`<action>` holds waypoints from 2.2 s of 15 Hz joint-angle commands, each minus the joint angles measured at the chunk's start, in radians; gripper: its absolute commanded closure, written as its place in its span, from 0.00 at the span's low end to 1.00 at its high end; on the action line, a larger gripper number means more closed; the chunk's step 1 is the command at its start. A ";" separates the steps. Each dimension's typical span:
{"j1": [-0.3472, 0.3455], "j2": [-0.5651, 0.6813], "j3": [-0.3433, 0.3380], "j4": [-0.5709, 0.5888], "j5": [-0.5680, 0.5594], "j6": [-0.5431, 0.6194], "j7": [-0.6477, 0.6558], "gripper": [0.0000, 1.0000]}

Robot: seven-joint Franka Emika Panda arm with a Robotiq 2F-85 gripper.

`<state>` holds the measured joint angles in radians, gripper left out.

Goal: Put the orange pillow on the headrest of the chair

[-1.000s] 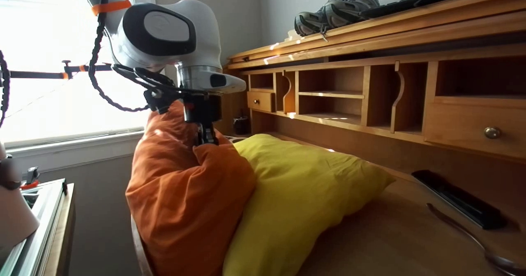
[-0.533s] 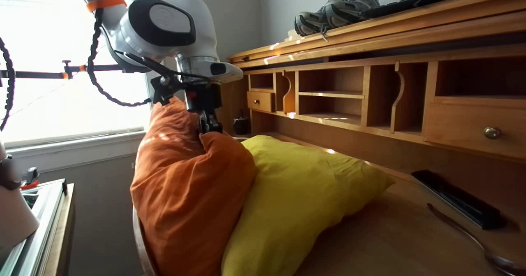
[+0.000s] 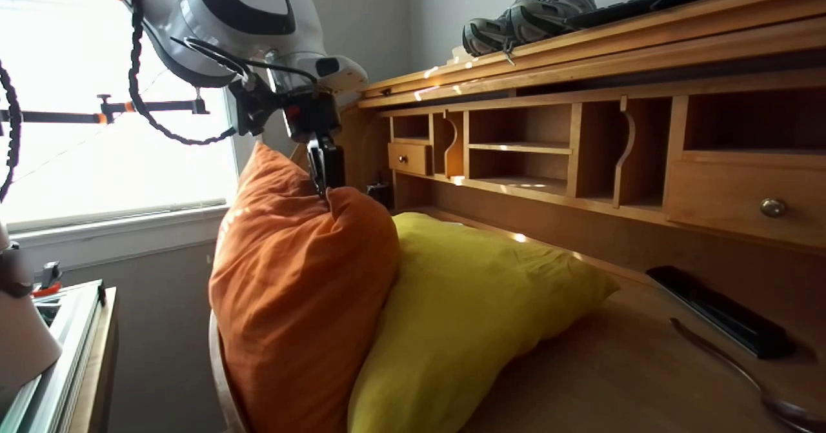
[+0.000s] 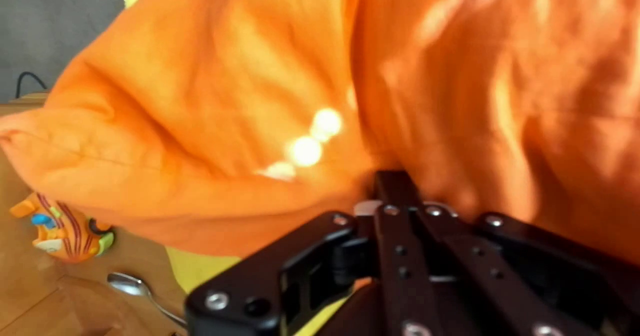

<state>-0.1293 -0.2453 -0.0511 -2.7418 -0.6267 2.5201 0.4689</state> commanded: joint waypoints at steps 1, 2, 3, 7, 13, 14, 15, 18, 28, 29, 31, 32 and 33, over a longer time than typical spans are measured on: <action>-0.019 -0.112 0.074 -0.048 -0.042 0.010 0.077 1.00; -0.016 -0.122 0.090 -0.040 -0.043 0.020 0.085 1.00; -0.007 -0.106 0.104 -0.002 -0.019 0.020 0.082 1.00; 0.029 -0.147 0.117 -0.001 0.146 0.020 0.021 1.00; 0.196 -0.263 0.014 -0.002 0.300 -0.080 0.004 1.00; 0.213 -0.297 0.004 -0.016 0.326 -0.114 -0.002 1.00; 0.217 -0.348 0.005 -0.046 0.341 -0.150 0.009 1.00; 0.253 -0.405 -0.008 -0.009 0.369 -0.282 0.014 1.00; 0.158 -0.411 0.032 0.001 0.613 -0.305 -0.215 1.00; 0.156 -0.394 0.017 0.001 0.631 -0.300 -0.246 1.00; 0.157 -0.344 -0.016 0.000 0.674 -0.292 -0.309 1.00; 0.161 -0.316 -0.034 -0.001 0.703 -0.301 -0.342 1.00; 0.159 -0.291 -0.049 -0.003 0.728 -0.310 -0.369 1.00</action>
<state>0.0313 -0.6242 -0.0598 -2.7463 0.0179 2.2037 0.1939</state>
